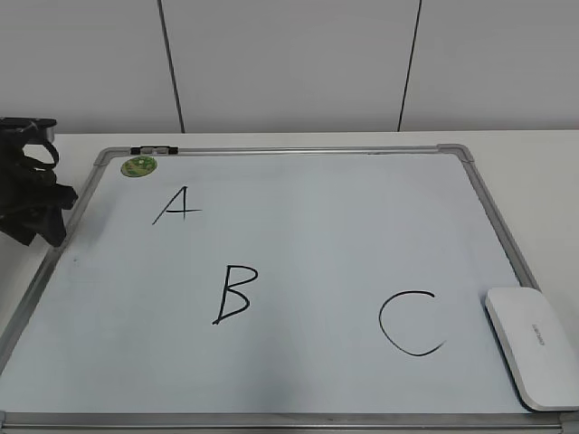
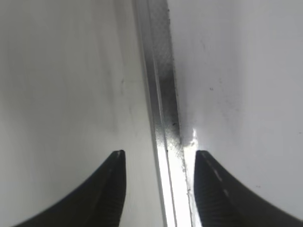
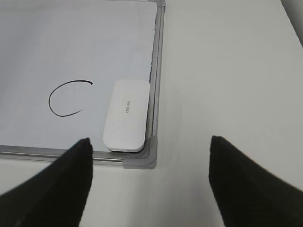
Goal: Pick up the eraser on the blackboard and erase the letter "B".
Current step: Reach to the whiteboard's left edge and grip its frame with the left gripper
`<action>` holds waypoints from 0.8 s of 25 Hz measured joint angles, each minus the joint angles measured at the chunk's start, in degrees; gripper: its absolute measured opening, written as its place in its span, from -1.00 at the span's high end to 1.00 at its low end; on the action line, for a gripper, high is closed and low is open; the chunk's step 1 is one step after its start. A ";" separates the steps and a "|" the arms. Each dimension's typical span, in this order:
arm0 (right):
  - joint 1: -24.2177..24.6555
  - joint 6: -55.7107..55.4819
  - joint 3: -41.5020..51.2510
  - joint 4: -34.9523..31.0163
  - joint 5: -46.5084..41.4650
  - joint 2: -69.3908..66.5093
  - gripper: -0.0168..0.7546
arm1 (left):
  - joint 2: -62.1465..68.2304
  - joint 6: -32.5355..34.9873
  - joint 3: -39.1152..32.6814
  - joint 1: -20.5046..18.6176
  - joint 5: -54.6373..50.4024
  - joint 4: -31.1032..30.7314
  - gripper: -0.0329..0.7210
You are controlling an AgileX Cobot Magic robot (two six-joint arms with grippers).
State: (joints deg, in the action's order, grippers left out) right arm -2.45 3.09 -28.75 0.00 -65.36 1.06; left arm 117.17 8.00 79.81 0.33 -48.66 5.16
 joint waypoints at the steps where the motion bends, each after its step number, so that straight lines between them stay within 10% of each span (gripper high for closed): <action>1: 0.00 0.00 0.00 0.00 0.00 0.00 -0.56 | 0.59 0.14 0.37 0.00 -0.11 0.00 0.06; 20: 0.00 0.00 0.00 0.00 0.00 0.00 -0.56 | 2.76 3.75 1.97 -0.97 -1.62 4.93 0.12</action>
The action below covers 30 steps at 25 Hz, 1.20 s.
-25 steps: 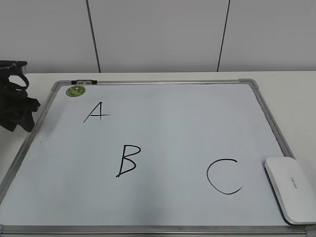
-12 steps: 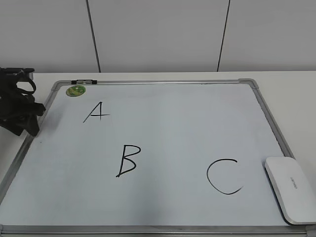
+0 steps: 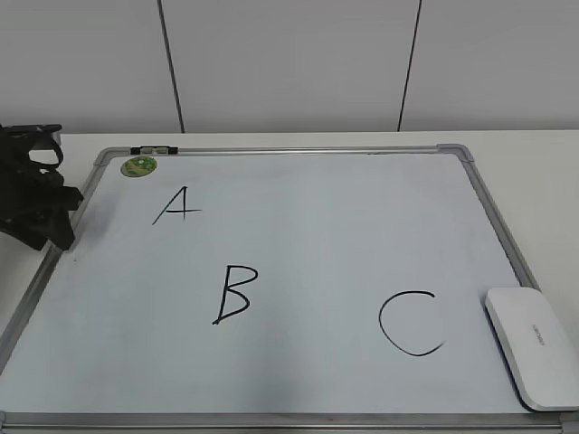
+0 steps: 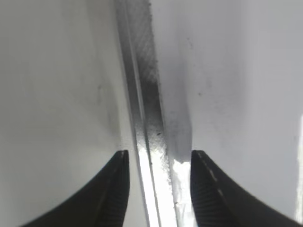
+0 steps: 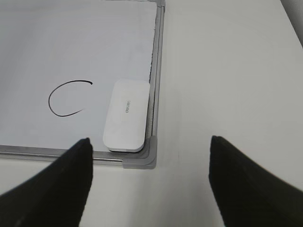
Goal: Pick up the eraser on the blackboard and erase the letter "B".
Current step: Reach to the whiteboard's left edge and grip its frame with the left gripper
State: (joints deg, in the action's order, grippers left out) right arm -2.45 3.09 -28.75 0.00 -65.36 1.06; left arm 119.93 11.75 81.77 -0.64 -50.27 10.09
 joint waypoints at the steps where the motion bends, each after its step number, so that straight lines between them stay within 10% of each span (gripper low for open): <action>1: 0.00 0.00 0.00 0.00 0.00 0.00 -0.56 | 0.00 0.44 0.00 -0.36 -0.12 0.51 0.12; 30: 0.00 0.00 0.00 0.00 0.00 0.00 -0.56 | 0.00 2.22 0.00 -2.74 0.28 2.58 0.25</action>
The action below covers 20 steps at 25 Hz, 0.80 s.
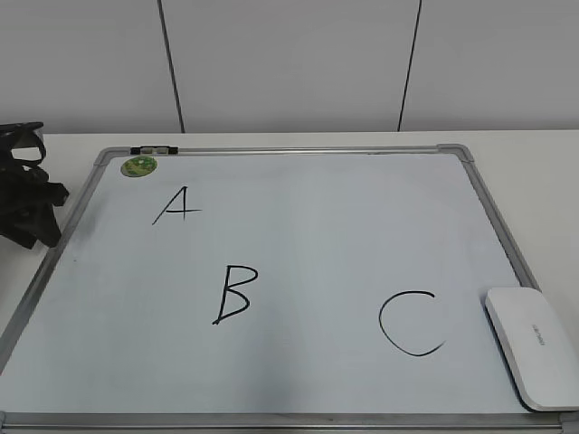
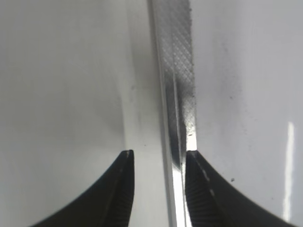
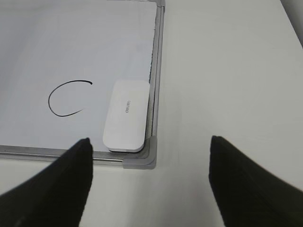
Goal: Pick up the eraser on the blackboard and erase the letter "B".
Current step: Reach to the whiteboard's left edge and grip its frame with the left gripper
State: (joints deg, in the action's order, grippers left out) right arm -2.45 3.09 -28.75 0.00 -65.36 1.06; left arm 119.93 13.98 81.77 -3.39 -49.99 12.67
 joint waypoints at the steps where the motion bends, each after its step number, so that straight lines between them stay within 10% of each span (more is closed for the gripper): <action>1: 0.00 0.00 0.00 0.00 0.00 0.00 -0.56 | 0.00 0.28 0.00 -0.06 0.00 0.54 0.25; 15: 0.00 0.00 0.00 0.00 0.00 0.00 -0.56 | 2.71 0.89 1.28 -0.13 -1.74 1.73 0.29; 20: 0.00 0.00 0.00 0.30 0.00 0.00 -0.56 | 2.80 0.89 1.40 -0.19 -2.63 2.51 0.66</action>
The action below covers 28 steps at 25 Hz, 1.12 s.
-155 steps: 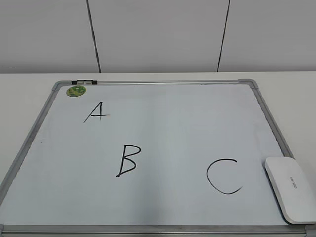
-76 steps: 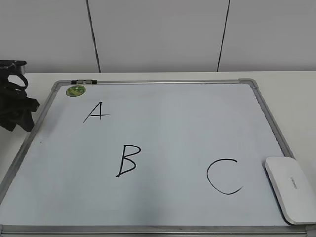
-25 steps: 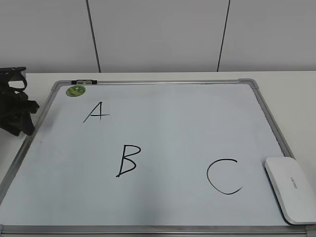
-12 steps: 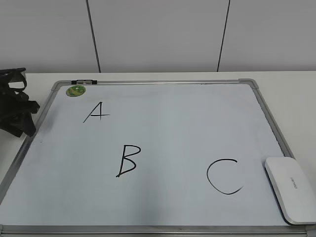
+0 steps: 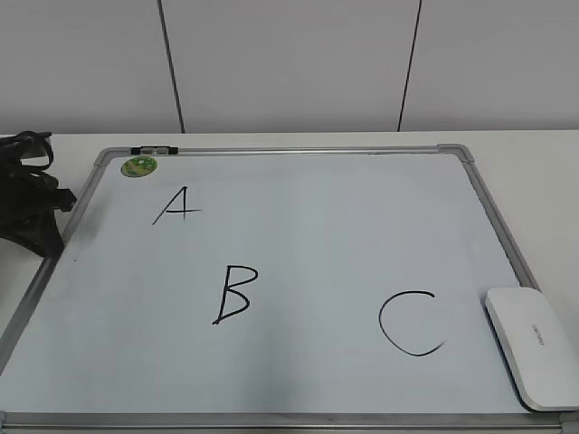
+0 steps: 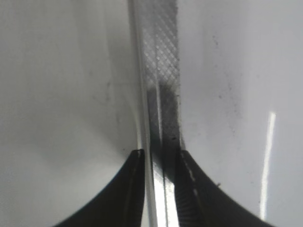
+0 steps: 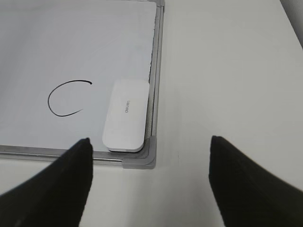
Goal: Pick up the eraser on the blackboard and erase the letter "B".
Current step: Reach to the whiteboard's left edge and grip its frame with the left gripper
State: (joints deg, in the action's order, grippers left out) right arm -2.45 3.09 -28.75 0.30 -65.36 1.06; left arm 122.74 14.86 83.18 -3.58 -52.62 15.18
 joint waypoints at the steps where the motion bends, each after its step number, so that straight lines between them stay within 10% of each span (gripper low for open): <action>1: 0.00 0.00 0.00 0.00 0.00 0.00 -0.56 | 0.00 0.00 0.10 0.00 0.00 0.00 0.78; 28: 0.00 1.13 -6.07 -0.87 2.42 -17.04 -0.56 | 0.00 -0.45 0.21 -0.09 -0.60 0.36 0.88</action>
State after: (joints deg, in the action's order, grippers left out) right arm -2.45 4.21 -34.82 -0.57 -62.94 -15.98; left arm 122.74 14.41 83.39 -3.67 -53.21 15.54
